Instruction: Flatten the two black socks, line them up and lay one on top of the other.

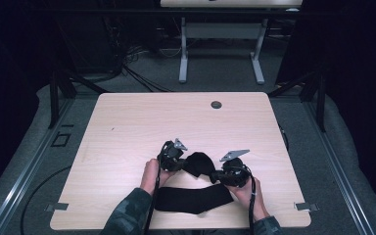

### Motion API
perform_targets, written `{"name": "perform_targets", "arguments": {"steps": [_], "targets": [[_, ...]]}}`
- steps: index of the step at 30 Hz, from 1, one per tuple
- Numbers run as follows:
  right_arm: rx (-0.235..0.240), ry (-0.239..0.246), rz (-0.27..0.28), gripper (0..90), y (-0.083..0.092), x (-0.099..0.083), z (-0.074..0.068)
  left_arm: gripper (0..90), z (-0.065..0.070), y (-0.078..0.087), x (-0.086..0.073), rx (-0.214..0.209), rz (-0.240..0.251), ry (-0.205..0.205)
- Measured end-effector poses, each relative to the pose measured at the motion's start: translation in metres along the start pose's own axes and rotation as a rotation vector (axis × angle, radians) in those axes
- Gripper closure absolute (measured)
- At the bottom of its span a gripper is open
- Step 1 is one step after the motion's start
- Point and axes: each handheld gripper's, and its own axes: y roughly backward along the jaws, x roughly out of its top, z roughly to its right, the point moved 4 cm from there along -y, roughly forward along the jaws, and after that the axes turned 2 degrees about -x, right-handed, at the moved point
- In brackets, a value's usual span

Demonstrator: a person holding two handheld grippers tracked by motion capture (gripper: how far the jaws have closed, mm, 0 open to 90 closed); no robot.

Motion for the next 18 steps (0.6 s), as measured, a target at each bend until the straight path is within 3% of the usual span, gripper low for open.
{"name": "perform_targets", "arguments": {"steps": [2, 6, 9, 14, 17, 18], "targets": [[-0.002, 0.002, 0.006, 81.7, 0.002, 0.0, 0.0, 88.1, 0.0, 0.003, 0.0, -0.006, 0.011, -0.002], [-0.016, 0.005, 0.016, 81.9, 0.009, 0.003, 0.004, 88.4, -0.003, 0.017, 0.002, 0.04, 0.047, -0.023], [-0.037, 0.014, 0.026, 81.9, 0.014, 0.008, 0.007, 88.3, -0.005, 0.029, 0.003, 0.097, 0.058, -0.062], [-0.07, 0.048, 0.042, 81.9, 0.021, 0.023, 0.007, 88.3, -0.013, 0.058, 0.011, 0.161, 0.115, -0.077], [-0.093, 0.078, 0.064, 82.3, 0.026, 0.034, 0.004, 88.1, -0.013, 0.077, 0.016, 0.247, 0.133, -0.147], [-0.108, 0.094, 0.076, 82.3, 0.029, 0.039, 0.003, 87.8, -0.013, 0.079, 0.015, 0.252, 0.135, -0.148]]}}
